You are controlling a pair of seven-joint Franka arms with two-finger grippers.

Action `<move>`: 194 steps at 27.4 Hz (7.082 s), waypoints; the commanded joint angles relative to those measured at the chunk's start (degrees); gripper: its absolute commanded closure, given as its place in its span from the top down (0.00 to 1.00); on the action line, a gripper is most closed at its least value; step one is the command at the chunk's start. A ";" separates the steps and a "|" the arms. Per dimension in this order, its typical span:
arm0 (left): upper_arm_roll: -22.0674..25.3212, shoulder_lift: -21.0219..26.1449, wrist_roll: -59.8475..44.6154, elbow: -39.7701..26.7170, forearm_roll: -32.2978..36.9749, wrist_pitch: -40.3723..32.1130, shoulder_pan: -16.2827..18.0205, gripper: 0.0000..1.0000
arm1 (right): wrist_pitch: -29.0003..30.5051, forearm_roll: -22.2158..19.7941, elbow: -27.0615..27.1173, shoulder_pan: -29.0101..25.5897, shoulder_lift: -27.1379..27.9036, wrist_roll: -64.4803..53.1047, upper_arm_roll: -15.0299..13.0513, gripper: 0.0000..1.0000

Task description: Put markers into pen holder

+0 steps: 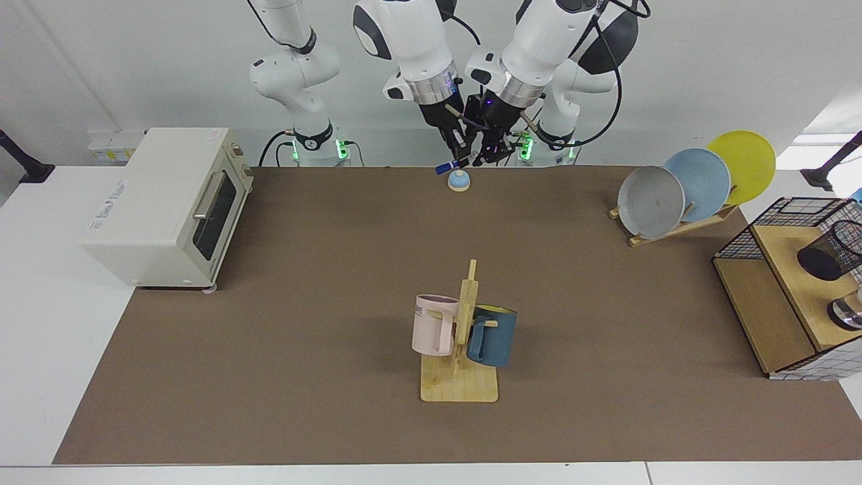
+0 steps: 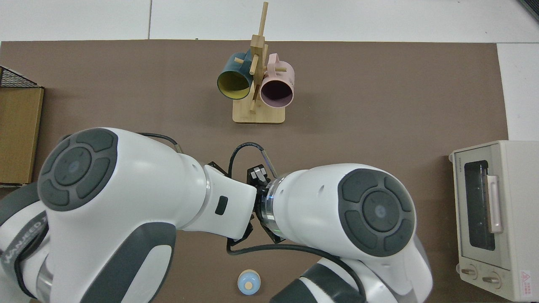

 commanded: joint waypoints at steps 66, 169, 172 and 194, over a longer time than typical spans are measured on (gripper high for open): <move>-0.98 -2.08 -1.85 -2.08 2.15 -2.73 -0.58 0.00 | 0.31 -1.85 1.97 -0.73 0.98 -1.45 -0.26 1.00; 28.55 7.68 43.93 23.13 58.39 -0.63 8.82 0.00 | -12.35 -16.27 -0.23 -25.69 -4.03 -93.82 -0.96 1.00; 28.64 8.91 49.02 24.46 59.10 2.00 10.75 0.00 | -12.08 -15.75 -0.40 -25.69 -4.03 -93.65 -0.96 1.00; 28.29 17.08 63.37 24.81 68.68 15.81 19.89 0.00 | -11.82 -15.30 -0.40 -25.60 -4.11 -93.12 -0.87 1.00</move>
